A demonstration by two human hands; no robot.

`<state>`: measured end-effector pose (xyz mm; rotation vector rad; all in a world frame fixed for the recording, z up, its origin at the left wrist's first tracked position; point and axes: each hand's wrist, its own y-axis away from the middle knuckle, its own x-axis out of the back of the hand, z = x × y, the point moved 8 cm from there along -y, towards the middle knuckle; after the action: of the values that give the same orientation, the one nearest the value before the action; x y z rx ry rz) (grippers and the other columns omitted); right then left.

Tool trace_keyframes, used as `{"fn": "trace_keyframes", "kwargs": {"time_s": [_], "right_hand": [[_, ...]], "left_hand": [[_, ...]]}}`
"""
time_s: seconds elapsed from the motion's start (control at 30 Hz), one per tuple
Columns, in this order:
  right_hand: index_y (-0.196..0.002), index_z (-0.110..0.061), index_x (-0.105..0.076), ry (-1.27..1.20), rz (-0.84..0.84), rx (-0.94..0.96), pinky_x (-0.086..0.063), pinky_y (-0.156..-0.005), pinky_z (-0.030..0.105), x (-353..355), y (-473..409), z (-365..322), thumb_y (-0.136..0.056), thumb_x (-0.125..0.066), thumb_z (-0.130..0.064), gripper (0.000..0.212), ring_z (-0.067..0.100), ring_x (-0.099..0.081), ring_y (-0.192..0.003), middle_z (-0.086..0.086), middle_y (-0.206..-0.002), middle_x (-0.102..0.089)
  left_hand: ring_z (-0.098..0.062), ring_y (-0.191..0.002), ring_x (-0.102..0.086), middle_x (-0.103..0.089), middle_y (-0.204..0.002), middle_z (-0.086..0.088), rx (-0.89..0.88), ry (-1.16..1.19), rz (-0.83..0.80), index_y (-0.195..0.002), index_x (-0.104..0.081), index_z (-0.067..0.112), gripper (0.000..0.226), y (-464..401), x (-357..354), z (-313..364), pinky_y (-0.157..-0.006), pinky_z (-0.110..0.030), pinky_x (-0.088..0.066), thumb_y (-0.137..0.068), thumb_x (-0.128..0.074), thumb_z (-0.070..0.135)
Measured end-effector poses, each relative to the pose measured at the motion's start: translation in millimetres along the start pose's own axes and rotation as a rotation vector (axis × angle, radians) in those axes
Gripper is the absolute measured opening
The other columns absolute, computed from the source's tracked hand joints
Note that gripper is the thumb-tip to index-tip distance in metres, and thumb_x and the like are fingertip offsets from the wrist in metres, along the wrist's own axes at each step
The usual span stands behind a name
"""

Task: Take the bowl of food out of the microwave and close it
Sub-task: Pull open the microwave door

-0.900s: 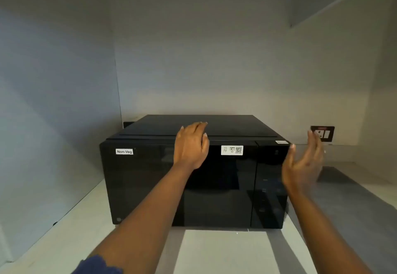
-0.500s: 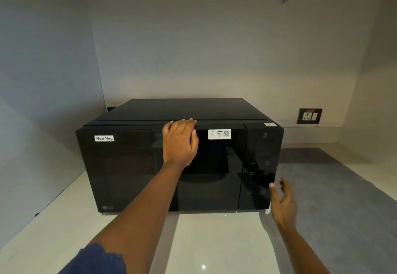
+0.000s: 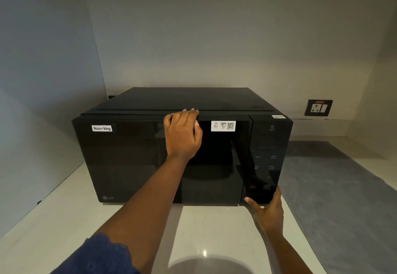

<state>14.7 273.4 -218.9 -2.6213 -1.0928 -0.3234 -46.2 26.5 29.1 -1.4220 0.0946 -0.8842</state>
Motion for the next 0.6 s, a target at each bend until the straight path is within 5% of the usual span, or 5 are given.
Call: {"fn": "trace_keyframes", "kwargs": {"time_s": [0.27,0.6], "right_hand": [[-0.127,-0.016,-0.036,0.032,0.141,-0.002,-0.05,-0.089,0.053,5.6,-3.3,4.1,-0.062,-0.081,-0.039,0.083,0.043,-0.058,-0.108,0.017,-0.122,-0.059],[-0.127,-0.023,-0.032,-0.036,0.115,0.001,-0.049,-0.09,0.053,-3.8,-9.3,7.9,-0.062,-0.083,-0.033,0.083,0.042,-0.057,-0.112,0.015,-0.127,-0.056]], "left_hand": [[-0.024,-0.098,-0.068,-0.075,-0.103,-0.006,0.007,-0.02,0.006,-0.104,-0.07,0.008,0.04,0.0,-0.4,0.6,-0.09,-0.042,-0.045,-0.081,-0.041,0.023],[-0.021,-0.093,-0.068,-0.075,-0.1,-0.004,-0.018,-0.041,0.031,-0.104,-0.07,0.01,0.039,5.4,6.0,0.8,-0.091,-0.031,-0.032,-0.082,-0.041,0.023]]}}
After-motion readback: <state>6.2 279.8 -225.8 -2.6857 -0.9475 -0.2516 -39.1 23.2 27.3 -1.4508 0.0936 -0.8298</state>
